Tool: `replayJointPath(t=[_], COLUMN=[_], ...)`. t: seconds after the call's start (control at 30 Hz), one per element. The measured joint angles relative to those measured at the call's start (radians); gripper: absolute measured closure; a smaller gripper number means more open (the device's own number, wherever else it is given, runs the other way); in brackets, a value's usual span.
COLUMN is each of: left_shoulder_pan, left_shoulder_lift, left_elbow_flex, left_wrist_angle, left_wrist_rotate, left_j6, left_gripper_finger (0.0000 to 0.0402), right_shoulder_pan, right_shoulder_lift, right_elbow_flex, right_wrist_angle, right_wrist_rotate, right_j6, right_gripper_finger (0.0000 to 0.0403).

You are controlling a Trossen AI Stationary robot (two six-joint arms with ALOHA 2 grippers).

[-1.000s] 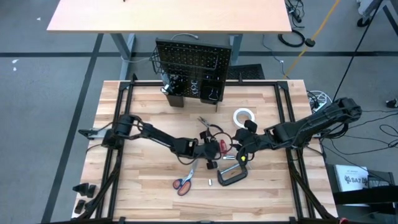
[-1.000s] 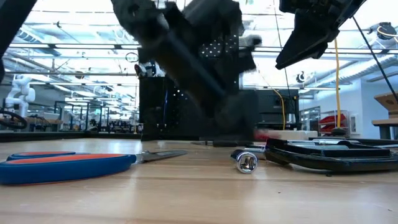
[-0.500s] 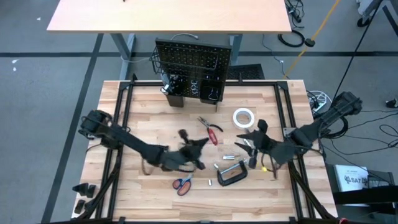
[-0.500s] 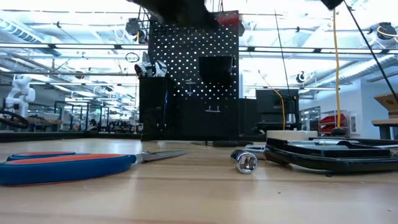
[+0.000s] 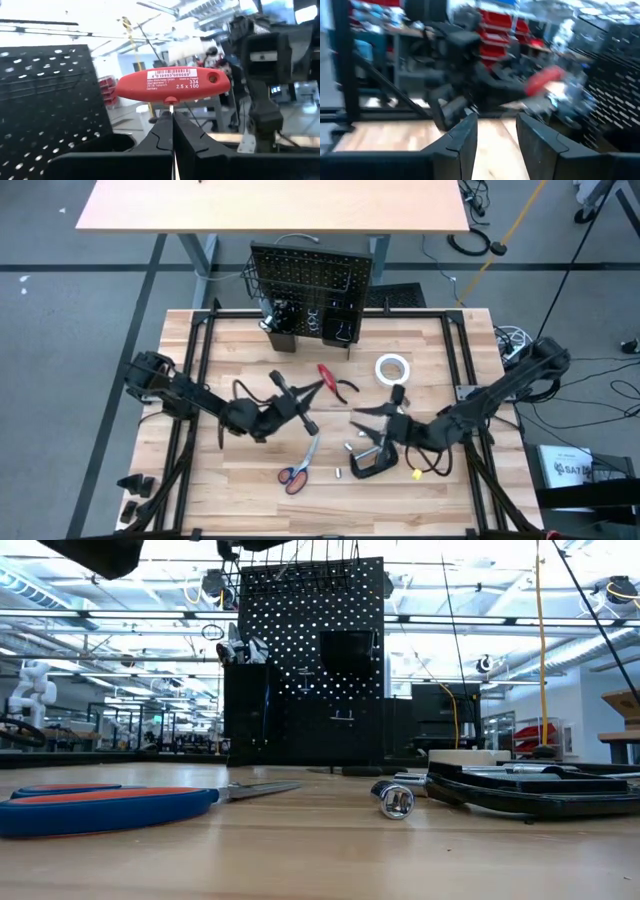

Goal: Hang tools onto peg board
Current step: Hang the red allen wrench on the peg board

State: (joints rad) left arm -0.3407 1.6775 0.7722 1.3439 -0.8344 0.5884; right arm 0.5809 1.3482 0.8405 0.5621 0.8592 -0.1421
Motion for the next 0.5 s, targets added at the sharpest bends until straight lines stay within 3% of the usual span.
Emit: replayJointPath(t=[0.17,0.33,0.5], left_shoulder_pan=[-0.013,-0.026,-0.035], left_shoulder_lift=[0.039,0.071,0.071], left_elbow_flex=[0.047,0.074,0.086], left_wrist_angle=[-0.075,-0.071,-0.071], left_wrist_rotate=[-0.012,-0.032,-0.038], left_j6=[0.031,0.086,0.111], left_gripper_finger=[0.0402,0.0402,0.0402], right_shoulder_pan=[-0.028,-0.063,-0.077], right_shoulder_lift=[0.045,0.045,0.044], right_elbow_flex=[0.0,0.0,0.0], right_wrist_angle=[0.109,0.071,0.017], right_wrist_rotate=[-0.084,-0.073,-0.076], right_j6=[0.033,0.229,0.274], right_gripper_finger=[0.0273,0.0273,0.0273])
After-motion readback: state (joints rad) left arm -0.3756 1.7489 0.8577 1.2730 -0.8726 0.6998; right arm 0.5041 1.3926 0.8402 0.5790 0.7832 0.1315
